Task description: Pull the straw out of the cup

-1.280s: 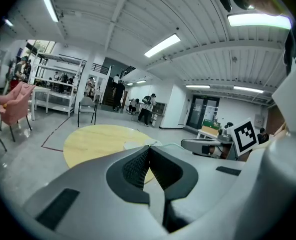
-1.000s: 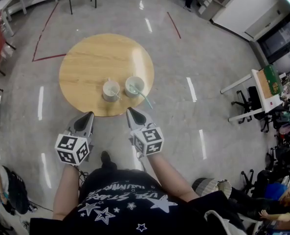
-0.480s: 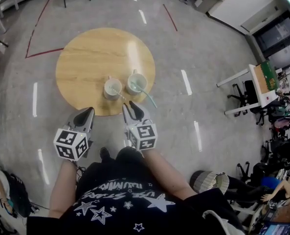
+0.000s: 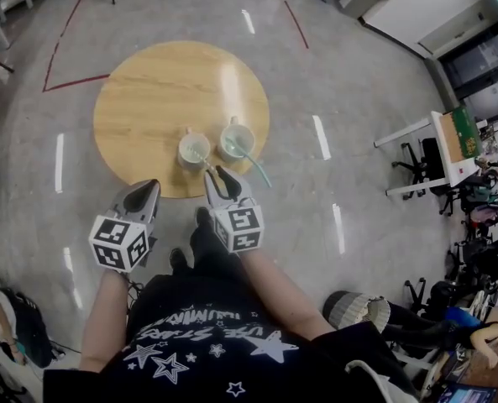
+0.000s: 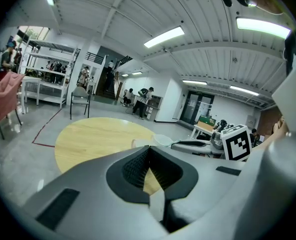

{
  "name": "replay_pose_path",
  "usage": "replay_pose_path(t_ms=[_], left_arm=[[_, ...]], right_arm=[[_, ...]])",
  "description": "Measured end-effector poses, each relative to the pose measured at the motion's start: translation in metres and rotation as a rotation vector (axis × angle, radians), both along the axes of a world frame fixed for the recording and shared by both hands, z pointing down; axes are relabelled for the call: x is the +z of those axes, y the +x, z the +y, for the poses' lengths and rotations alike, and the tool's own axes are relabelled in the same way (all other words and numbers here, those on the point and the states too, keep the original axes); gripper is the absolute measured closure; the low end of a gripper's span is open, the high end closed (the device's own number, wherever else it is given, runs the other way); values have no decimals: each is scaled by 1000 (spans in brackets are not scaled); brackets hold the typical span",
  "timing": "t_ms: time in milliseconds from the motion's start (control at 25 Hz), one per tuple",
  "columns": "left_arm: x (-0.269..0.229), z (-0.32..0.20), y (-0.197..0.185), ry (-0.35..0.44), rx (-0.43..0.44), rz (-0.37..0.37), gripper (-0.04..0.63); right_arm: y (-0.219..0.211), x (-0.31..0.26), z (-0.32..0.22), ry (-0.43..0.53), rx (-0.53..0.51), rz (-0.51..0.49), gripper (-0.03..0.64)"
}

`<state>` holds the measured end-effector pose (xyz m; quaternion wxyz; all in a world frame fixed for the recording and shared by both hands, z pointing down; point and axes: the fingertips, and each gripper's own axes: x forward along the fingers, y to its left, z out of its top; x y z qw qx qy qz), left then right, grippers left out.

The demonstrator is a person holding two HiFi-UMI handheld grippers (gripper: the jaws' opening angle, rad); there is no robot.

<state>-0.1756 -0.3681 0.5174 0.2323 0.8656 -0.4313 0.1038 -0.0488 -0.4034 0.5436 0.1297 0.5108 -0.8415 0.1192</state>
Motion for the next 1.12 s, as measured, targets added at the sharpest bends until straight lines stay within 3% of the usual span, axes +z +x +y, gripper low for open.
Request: replay_pose_path(t_ms=[640, 720, 1120], left_arm=[[2, -25, -5, -11, -25, 7, 589], [2, -24, -6, -12, -27, 10, 588], [5, -19, -10, -5, -31, 18, 589]], right_arm=[[-12, 15, -29, -47, -52, -1, 531], [-13, 15, -27, -49, -58, 4, 586], [-12, 20, -25, -54, -41, 35, 594]])
